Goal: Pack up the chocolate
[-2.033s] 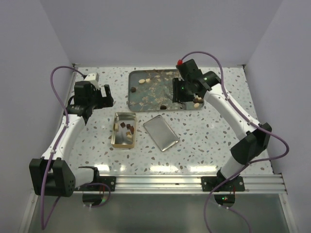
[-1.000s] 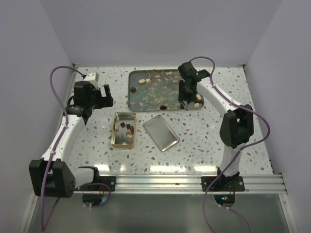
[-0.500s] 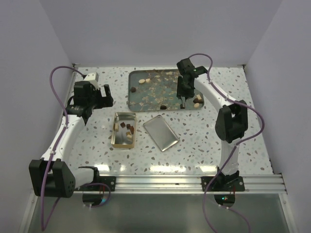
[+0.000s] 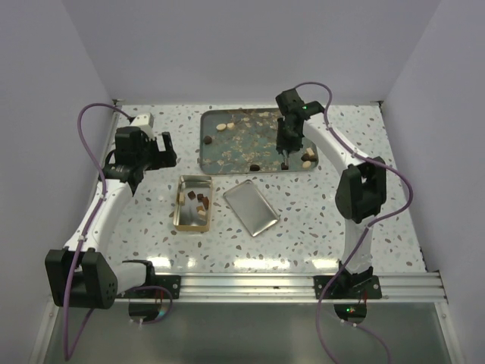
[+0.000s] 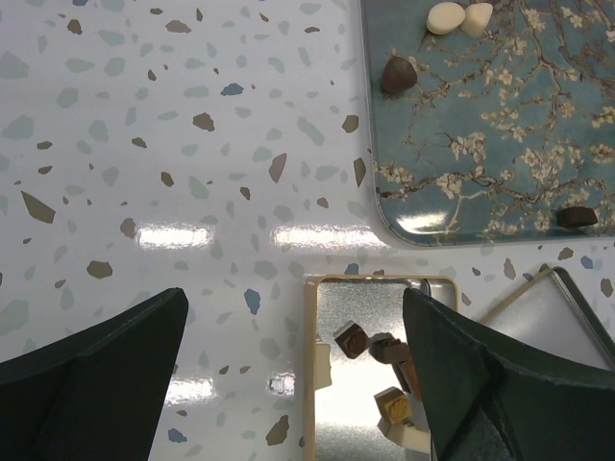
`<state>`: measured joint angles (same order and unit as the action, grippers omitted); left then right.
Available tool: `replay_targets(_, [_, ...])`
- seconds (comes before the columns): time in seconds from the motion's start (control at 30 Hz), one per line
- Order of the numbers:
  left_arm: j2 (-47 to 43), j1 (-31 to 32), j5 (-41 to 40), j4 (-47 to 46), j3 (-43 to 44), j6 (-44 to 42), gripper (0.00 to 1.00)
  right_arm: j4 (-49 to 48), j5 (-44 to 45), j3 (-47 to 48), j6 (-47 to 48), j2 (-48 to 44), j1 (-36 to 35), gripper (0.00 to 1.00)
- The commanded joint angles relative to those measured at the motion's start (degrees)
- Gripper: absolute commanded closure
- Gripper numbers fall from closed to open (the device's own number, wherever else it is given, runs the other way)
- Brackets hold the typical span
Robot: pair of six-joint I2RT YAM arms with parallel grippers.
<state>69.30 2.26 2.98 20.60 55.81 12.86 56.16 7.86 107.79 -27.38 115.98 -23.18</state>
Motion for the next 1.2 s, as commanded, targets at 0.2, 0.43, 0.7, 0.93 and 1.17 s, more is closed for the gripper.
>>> replay_targets(0.2, [-1.27,-0.42,-0.26,-2.49,0.7,-0.21,0.0,2.81,-4.69,10.16,2.06,-3.22,0.06,0.78])
replay_targets(0.43, [-0.74,-0.42,0.35,-2.58,0.88,0.06,0.0,2.46,-7.68,6.39,4.78,-7.52,-5.27,0.78])
replay_targets(0.7, [-0.57,-0.42,-0.08,-1.97,1.76,-0.03,0.0,2.46,-7.68,2.17,4.18,-12.0,-17.5,0.77])
replay_targets(0.93, [-0.22,-0.42,0.0,-1.97,1.93,0.06,0.0,5.27,-9.7,4.53,3.21,-13.33,-27.25,0.77])
replay_targets(1.17, [-0.22,-0.42,0.09,-1.88,2.02,-0.03,0.0,5.63,-11.55,4.1,1.45,-12.19,-34.21,0.76])
